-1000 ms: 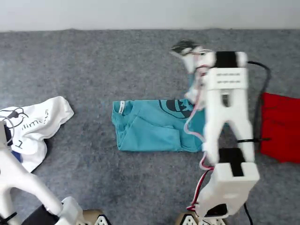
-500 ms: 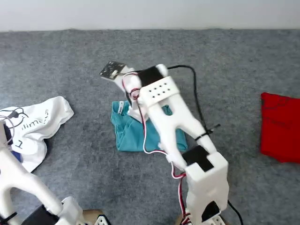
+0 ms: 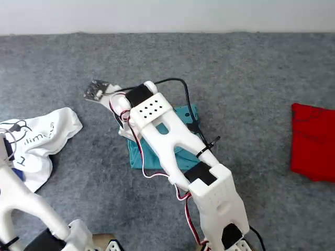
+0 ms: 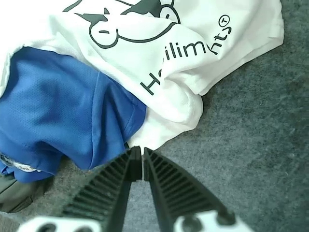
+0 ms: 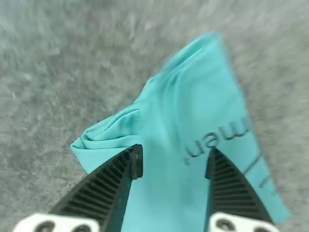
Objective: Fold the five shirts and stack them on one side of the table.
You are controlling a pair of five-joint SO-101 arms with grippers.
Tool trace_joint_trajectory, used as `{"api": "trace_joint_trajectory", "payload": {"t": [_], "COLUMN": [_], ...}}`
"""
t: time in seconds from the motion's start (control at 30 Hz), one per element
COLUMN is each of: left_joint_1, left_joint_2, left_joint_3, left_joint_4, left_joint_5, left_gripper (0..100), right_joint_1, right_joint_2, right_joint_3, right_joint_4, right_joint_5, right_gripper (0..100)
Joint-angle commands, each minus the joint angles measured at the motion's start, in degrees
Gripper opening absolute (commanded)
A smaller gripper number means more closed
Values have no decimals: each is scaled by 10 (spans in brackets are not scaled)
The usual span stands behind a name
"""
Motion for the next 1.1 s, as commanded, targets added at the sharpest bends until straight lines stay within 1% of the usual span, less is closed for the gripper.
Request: {"api": "trace_joint_trajectory", "payload": {"t": [0.0, 0.1, 0.2, 0.27, 0.3, 0.47, 0.57, 0.7, 0.8, 0.87, 0.97, 1.07], "left_joint_1": [5, 5, 5, 5, 5, 5, 5, 5, 4, 3, 2, 4], "left_joint_2": [-18, -18, -18, -18, -18, -18, -18, -18, -18, -18, -18, -18], "left_joint_3": [-2, -2, -2, -2, -2, -5, -5, -5, -5, -5, -5, -5], "left_joint_4": [-6, -7, -8, -8, -8, -5, -4, -4, -4, -4, -7, -8], "left_joint_5": [3, 3, 3, 3, 4, 4, 4, 4, 4, 4, 4, 4], "left_gripper": [14, 14, 14, 14, 14, 14, 14, 14, 14, 14, 14, 14], "right_joint_1": [7, 35, 76, 105, 117, 133, 111, 24, -49, -84, -101, -79], "right_joint_2": [-2, 2, 1, 0, 1, 1, 14, 63, 68, 59, 40, 13], "right_joint_3": [-93, -136, -125, -98, -79, 29, 76, 79, 32, -17, -64, -70], "right_joint_4": [55, 125, 136, 136, 136, 136, 128, 129, 131, 132, 132, 135], "right_joint_5": [-5, -1, 21, 29, 36, 51, 47, 31, 4, -8, -18, -16], "right_gripper": [214, 131, 1, 26, 17, 9, 9, 9, 9, 9, 9, 9]}}
